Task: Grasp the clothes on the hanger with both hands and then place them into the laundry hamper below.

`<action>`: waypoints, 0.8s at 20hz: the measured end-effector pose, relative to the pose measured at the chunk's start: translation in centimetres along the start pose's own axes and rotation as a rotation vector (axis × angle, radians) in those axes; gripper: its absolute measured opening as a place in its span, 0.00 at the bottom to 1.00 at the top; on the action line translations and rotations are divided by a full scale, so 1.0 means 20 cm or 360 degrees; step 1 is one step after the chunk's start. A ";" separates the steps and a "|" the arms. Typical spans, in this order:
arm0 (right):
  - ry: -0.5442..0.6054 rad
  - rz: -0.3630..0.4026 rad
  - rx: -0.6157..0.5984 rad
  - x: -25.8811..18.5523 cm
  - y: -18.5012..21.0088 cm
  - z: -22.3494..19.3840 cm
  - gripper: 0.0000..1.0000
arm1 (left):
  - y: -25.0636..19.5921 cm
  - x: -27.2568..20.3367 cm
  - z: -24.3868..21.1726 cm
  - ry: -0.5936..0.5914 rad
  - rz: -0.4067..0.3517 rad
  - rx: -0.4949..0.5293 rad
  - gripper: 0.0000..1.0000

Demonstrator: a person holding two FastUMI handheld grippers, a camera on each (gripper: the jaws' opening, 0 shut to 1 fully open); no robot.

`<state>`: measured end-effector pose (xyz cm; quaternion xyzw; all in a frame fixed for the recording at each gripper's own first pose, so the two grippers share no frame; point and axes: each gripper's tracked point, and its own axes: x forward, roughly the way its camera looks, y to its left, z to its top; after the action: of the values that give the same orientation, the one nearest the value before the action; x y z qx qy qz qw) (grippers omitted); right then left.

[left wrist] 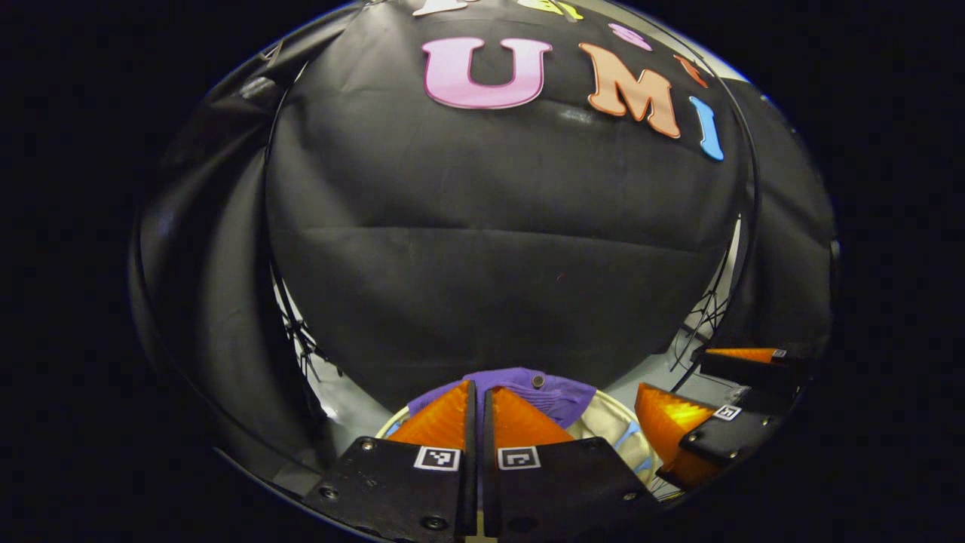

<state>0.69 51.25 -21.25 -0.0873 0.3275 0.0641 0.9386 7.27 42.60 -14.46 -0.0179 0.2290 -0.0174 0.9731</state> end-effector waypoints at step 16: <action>0.0293 0.0041 0.0006 0.07 0.06 -0.41 0.98 | 0.02 -0.05 -0.30 0.0297 0.0034 -0.0025 0.98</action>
<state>-3.46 50.72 -28.63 -0.0870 0.4136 0.0672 0.9038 3.79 42.95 -19.33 -0.0212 0.3190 -0.0068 0.9475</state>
